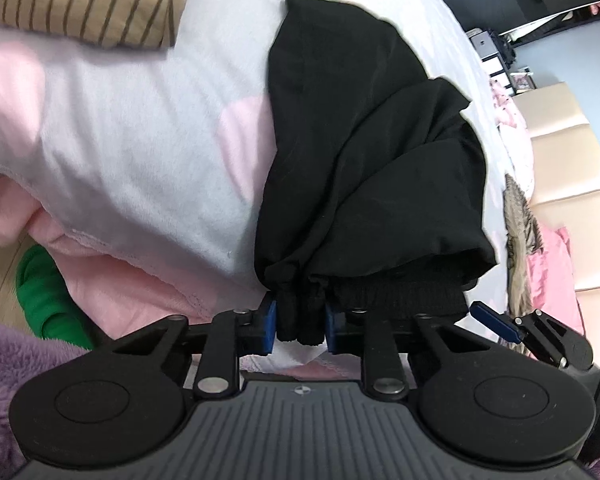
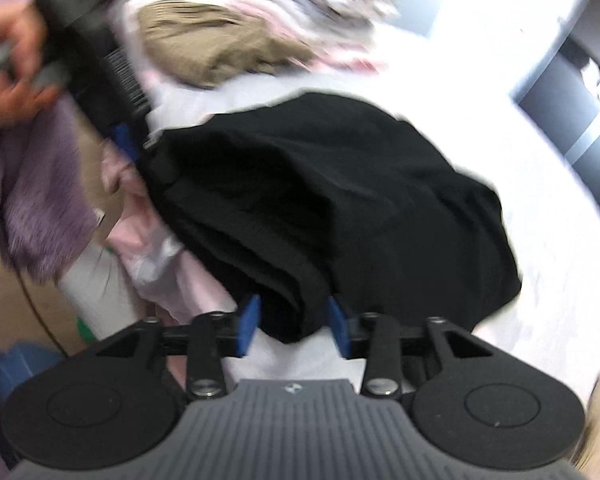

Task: Fold clothes
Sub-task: 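Lift the black garment up with both tools holding its waistband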

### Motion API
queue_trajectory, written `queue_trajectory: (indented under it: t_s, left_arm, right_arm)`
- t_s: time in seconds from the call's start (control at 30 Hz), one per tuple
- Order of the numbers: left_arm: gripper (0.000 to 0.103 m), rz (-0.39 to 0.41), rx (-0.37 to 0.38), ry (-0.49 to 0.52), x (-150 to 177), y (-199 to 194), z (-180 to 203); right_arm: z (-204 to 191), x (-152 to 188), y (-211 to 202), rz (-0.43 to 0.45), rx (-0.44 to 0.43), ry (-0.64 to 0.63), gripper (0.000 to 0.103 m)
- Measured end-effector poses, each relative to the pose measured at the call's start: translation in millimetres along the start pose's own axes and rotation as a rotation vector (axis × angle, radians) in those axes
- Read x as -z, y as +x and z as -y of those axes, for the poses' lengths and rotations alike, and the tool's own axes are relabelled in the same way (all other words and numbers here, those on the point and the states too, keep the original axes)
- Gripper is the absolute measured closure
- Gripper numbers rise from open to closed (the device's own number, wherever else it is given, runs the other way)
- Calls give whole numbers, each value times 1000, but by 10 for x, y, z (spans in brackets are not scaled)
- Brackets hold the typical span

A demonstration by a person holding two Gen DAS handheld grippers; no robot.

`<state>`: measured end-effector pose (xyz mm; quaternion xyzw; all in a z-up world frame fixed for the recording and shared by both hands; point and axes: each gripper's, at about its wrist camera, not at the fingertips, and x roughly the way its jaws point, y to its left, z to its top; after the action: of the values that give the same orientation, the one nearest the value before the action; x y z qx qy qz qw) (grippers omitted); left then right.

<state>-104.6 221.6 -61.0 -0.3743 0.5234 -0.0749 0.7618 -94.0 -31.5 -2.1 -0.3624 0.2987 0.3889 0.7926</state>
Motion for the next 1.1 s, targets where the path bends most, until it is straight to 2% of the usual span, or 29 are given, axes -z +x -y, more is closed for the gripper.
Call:
queue_trajectory:
  t_s: [0.13, 0.23, 0.4, 0.5, 0.63, 0.7, 0.77, 0.87, 0.97, 1.03, 1.1]
  left_arm:
    - [85, 27, 34, -26, -10, -129, 6]
    - [85, 33, 41, -43, -15, -129, -3]
    - [85, 48, 63, -66, -31, -152, -19]
    - [85, 59, 80, -81, -43, -174, -13]
    - [85, 79, 147, -114, -78, -238, 8]
    - [85, 89, 180, -130, -97, -270, 32]
    - [85, 92, 211, -140, -112, -280, 65]
    - [85, 89, 252, -164, -138, -271, 84]
    - [85, 88, 276, -180, -167, -245, 115]
    - [85, 92, 282, -183, -188, -226, 147]
    - [85, 94, 286, -195, -195, -224, 136]
  right_arm:
    - [-365, 19, 41, 51, 91, -268, 46]
    - [-579, 70, 173, 51, 165, -442, 46]
    - [-671, 138, 380, 11, 163, -539, 46]
    - [-671, 129, 436, 4, 162, -535, 44]
    - [-661, 120, 494, -5, 156, -522, 46]
    - [-666, 129, 490, -4, 157, -513, 52]
    - [-618, 84, 490, -6, 148, -461, 56]
    - [-509, -3, 498, -14, 127, -348, 56]
    - [-483, -53, 543, -19, 149, -285, 56]
    - [-526, -65, 573, -18, 178, -284, 62]
    - [-598, -52, 586, -18, 224, -332, 72]
